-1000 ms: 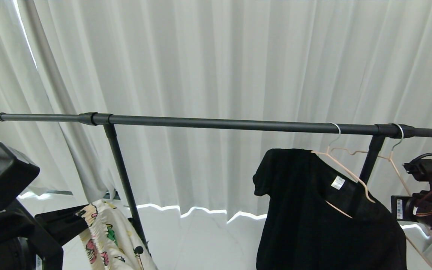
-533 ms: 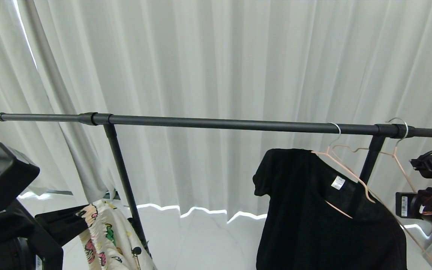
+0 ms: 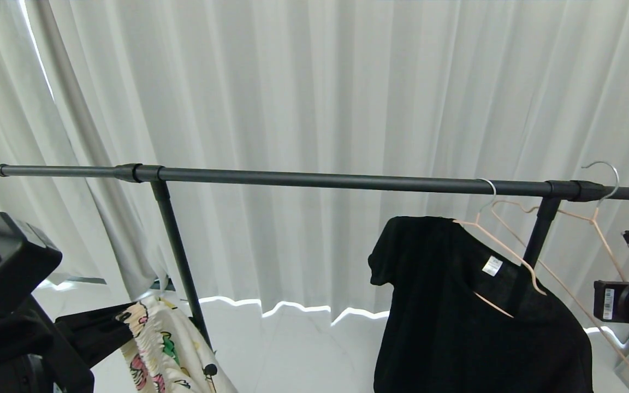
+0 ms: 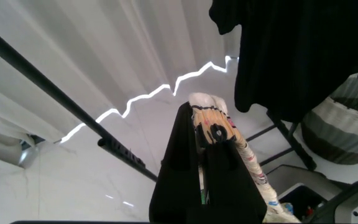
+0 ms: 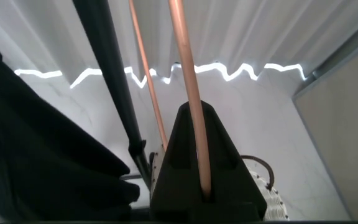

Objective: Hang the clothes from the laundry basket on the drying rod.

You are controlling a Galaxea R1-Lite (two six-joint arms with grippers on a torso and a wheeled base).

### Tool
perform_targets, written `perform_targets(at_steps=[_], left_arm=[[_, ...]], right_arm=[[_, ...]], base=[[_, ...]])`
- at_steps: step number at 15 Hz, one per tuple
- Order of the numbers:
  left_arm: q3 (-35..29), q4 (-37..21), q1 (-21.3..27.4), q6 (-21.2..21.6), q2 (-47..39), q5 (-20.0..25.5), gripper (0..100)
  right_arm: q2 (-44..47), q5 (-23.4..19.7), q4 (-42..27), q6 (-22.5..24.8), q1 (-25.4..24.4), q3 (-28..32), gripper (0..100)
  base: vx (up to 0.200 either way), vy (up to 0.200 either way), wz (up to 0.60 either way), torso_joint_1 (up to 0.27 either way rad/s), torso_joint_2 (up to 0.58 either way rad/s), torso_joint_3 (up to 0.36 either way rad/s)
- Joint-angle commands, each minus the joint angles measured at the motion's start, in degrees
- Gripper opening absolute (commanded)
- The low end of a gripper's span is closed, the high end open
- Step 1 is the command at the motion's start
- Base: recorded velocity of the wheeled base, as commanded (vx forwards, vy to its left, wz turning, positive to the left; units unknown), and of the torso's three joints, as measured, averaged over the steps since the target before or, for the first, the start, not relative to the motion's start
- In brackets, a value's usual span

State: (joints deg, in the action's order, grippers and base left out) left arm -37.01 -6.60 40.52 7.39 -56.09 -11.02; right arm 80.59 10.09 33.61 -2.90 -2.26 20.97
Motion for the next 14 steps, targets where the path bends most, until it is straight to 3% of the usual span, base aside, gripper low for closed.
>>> perform_targets(at_steps=[1,4,10,14], left_arm=[[0.01,0.00,-0.09,1.93,0.01,-0.14,0],[0.01,0.00,-0.09,4.48,-0.42,-0.32,0],[0.10,0.00,-0.09,4.57,-0.25,-2.43,0],[0.10,0.00,0.00,4.65,-0.42,-2.43,0]], right_arm=[[-5.88,-0.16,0.05,0.00,-0.29,-2.16,0],[-10.19,-0.07,0.05,0.09,-0.73,-4.53,0],[-16.78,-0.07,-0.04,4.31,-0.73,-12.44,0],[-17.66,-0.07,-0.04,4.83,-0.73,-12.79,0]], base=[[0.000,0.000,0.00,0.000,0.00,0.000],[0.000,0.000,0.00,0.000,0.00,0.000],[-0.200,0.000,0.00,-0.002,0.00,0.003],[-0.200,0.000,0.00,0.005,0.00,0.002]])
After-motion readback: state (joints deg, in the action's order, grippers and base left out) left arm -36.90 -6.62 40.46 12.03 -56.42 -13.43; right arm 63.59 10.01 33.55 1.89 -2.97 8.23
